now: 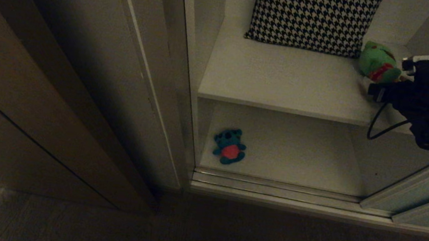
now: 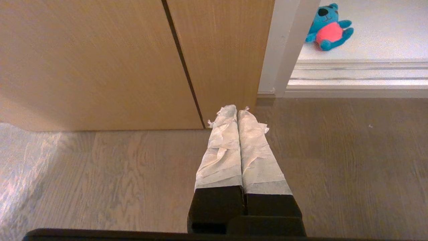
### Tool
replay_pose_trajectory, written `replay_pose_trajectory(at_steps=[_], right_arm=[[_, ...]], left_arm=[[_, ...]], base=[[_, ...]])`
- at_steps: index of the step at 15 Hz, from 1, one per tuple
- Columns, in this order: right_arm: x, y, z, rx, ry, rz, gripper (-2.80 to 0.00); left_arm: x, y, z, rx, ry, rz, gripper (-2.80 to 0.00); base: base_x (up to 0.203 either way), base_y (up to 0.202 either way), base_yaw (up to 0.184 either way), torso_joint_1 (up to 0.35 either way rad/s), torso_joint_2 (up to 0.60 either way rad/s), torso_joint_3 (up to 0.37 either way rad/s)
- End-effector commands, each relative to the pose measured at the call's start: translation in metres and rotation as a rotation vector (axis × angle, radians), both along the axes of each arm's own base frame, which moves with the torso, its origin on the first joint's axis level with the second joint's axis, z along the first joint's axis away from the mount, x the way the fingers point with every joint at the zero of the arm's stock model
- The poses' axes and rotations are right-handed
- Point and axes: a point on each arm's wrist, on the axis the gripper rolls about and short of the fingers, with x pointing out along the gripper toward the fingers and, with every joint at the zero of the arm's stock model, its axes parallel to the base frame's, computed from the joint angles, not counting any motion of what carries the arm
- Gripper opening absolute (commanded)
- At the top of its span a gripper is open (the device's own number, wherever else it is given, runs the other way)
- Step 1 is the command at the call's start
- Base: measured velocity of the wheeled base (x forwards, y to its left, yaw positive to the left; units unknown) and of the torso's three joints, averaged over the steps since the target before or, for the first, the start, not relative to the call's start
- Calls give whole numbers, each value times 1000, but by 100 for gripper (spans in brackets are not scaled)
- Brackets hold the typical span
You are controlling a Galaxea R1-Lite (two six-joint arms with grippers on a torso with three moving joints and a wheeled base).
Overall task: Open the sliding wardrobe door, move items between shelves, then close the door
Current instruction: Place the green doll on the lower shelf
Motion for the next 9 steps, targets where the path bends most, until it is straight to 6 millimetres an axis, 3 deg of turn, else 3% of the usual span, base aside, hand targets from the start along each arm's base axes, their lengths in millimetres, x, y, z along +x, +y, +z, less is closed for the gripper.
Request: replay_pose_trajectory(at_steps=[1,2,3,9], right_arm=[[-1,-1,2,2,-7,-3,0],[-1,-1,2,4,-17,-2,-76],[-2,-1,3,-1,-26,-2,-280],[-3,-4,6,2,-24,-4,-280]], left_arm=[[0,0,0,0,2,0,-280],[0,0,0,2,2,0,-280],[0,0,0,0,2,0,-280],[0,0,0,1,2,0,-280]], base=[[0,0,0,0,0,0],[0,0,0,0,0,0],[0,0,0,0,0,0],[0,0,0,0,0,0]])
